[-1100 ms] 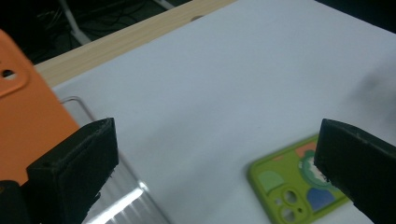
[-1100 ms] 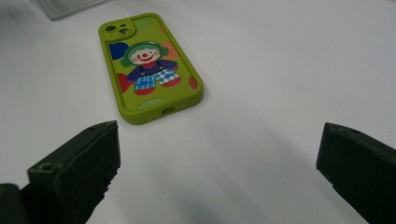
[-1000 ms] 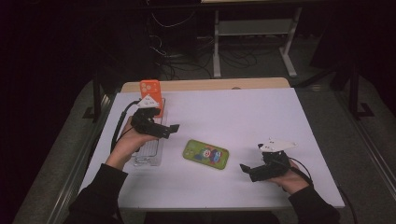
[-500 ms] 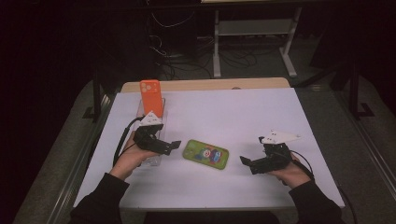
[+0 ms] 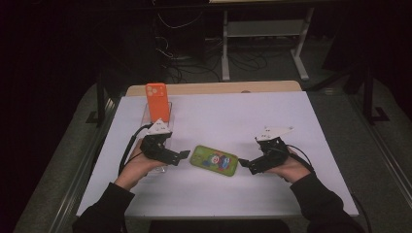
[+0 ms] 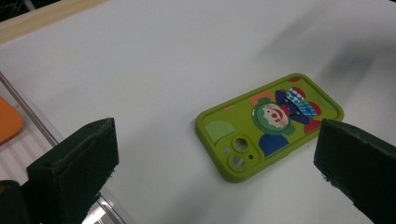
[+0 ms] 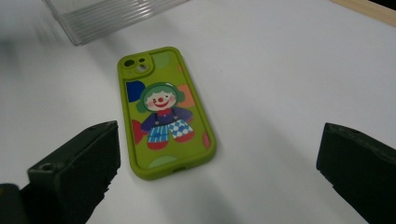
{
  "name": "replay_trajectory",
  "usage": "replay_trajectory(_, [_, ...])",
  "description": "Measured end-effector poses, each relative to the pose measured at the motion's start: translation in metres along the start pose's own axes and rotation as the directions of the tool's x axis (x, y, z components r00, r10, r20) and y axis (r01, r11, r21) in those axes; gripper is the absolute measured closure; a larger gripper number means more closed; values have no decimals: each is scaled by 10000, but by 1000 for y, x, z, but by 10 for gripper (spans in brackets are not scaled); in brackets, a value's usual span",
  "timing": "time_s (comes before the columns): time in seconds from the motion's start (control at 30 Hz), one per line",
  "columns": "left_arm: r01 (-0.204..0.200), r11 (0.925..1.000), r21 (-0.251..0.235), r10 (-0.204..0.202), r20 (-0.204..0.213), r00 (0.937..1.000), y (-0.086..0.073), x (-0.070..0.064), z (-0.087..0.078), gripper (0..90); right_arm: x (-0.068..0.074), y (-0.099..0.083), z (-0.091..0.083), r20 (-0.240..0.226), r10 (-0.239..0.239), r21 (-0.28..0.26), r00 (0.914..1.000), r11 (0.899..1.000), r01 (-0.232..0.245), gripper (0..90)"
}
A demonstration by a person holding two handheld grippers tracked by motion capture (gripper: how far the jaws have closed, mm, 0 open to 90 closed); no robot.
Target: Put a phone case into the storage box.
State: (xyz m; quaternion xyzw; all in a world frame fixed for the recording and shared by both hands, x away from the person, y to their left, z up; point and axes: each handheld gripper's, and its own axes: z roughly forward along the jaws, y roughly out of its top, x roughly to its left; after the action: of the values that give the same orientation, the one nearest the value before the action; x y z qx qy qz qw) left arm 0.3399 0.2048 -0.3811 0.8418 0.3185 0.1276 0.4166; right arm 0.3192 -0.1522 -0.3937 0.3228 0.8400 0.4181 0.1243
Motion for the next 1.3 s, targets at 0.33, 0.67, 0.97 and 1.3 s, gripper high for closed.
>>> replay_trajectory(0.33, [72,9999,-83,-70,140,9999,-1,1,1,0,5,21,22,-624,-600,646,9962,9959,641,0])
replay_trajectory(0.67, [83,9998,-195,-78,222,9997,-1,-2,4,0,12,34,50,-1105,-1314,1770,9851,9728,1496,0])
replay_trajectory(0.97, [88,9998,-187,-84,254,9996,0,-2,4,0,17,36,80,-1364,-2030,2678,9696,9348,2334,0])
replay_trajectory(1.3, [-6,10000,-34,7,235,9997,-1,-1,4,0,23,28,101,-1678,-2159,3516,9619,8984,2630,63])
